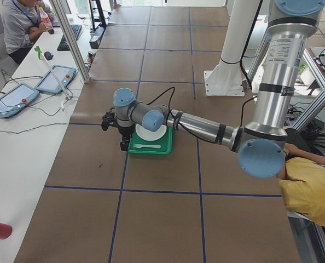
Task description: Place fork
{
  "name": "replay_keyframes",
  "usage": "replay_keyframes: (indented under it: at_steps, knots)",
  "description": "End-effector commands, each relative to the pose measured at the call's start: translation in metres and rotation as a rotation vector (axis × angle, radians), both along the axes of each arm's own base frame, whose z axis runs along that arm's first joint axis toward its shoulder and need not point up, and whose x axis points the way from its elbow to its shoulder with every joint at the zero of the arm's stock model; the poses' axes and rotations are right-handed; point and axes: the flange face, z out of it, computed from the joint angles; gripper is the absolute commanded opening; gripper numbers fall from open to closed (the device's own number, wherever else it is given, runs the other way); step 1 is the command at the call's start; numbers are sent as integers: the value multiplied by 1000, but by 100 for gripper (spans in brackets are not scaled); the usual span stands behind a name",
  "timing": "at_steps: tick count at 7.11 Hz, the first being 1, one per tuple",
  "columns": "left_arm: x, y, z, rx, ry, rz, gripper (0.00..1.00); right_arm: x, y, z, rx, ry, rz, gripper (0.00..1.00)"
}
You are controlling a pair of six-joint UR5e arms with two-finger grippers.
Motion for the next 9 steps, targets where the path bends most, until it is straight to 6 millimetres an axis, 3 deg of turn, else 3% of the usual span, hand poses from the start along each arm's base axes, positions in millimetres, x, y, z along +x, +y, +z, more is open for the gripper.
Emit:
replay_keyframes:
  at_steps: [1,3,7,8,9]
  knots:
    - [-100,16,51,30,-49,22,99,0,0,0,0,0,1,100]
    - [-149,29,76,37,9,94,99,0,0,0,0,0,1,100]
    - [-156,37,79,28,0,112,100,0,0,0,1,0,-1,100]
    - [-155,64,111,-31,4,112,100,0,0,0,1,0,-1,100]
    - [-157,69,112,10,-1,108,100,0,0,0,1,0,-1,100]
